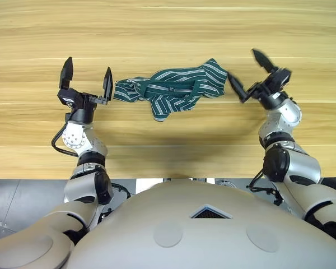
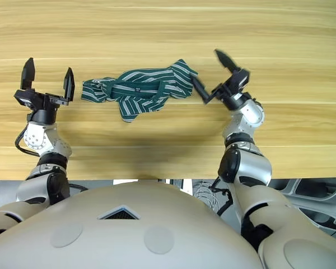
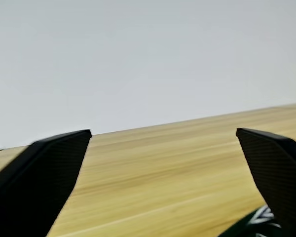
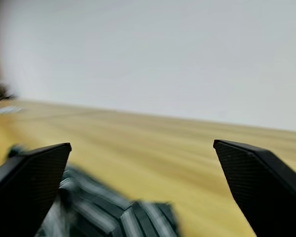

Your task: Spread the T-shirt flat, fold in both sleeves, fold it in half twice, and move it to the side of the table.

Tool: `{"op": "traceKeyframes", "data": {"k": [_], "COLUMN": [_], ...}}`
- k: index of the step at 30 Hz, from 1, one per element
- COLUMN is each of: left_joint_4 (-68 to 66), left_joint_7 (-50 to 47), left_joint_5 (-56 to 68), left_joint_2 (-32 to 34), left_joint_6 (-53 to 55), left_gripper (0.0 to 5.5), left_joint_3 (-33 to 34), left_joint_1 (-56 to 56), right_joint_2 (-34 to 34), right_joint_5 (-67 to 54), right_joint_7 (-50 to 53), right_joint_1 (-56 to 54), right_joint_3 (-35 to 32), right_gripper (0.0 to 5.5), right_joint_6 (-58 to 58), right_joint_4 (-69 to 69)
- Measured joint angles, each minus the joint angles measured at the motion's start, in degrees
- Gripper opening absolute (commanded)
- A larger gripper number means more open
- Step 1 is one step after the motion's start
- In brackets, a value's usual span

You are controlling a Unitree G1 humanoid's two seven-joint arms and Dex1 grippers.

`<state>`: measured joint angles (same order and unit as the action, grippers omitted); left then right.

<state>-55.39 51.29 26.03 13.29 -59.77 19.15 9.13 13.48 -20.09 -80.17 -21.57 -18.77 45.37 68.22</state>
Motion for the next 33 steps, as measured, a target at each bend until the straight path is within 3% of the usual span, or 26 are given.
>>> {"op": "traceKeyframes", "data": {"k": [5,13,19,22,27,33], "left_joint_4": [-0.7,2.8,7.7,8.5,-3.2,-10.0], "left_joint_7": [0.2,0.1,0.4,5.1,12.8,19.1], "left_joint_5": [-1.4,-1.9,-3.3,-4.3,-6.3,-10.3], "left_joint_2": [1.5,0.6,0.7,4.3,13.7,19.3], "left_joint_6": [0.3,0.1,0.1,3.2,10.8,14.5], "left_gripper": [5.38,5.40,5.40,5.40,5.40,5.40], "left_joint_3": [-0.2,-2.3,-5.3,-8.0,-8.0,-9.5], "left_joint_1": [0.0,-1.5,-3.0,-3.4,0.9,6.0], "right_joint_2": [1.1,3.1,4.2,4.5,4.6,4.7], "right_joint_5": [1.9,17.3,23.7,24.4,24.3,24.4], "right_joint_7": [-7.1,14.2,20.8,21.0,21.7,21.7], "right_joint_1": [1.1,-1.1,-1.1,-1.3,-3.0,-3.1], "right_joint_3": [4.3,13.2,18.2,18.9,18.8,18.9], "right_gripper": [5.40,3.91,2.79,2.16,1.25,0.15], "right_joint_6": [-2.7,0.3,0.4,0.5,1.9,2.7], "right_joint_4": [-1.5,1.7,3.1,3.2,3.2,3.2]}}
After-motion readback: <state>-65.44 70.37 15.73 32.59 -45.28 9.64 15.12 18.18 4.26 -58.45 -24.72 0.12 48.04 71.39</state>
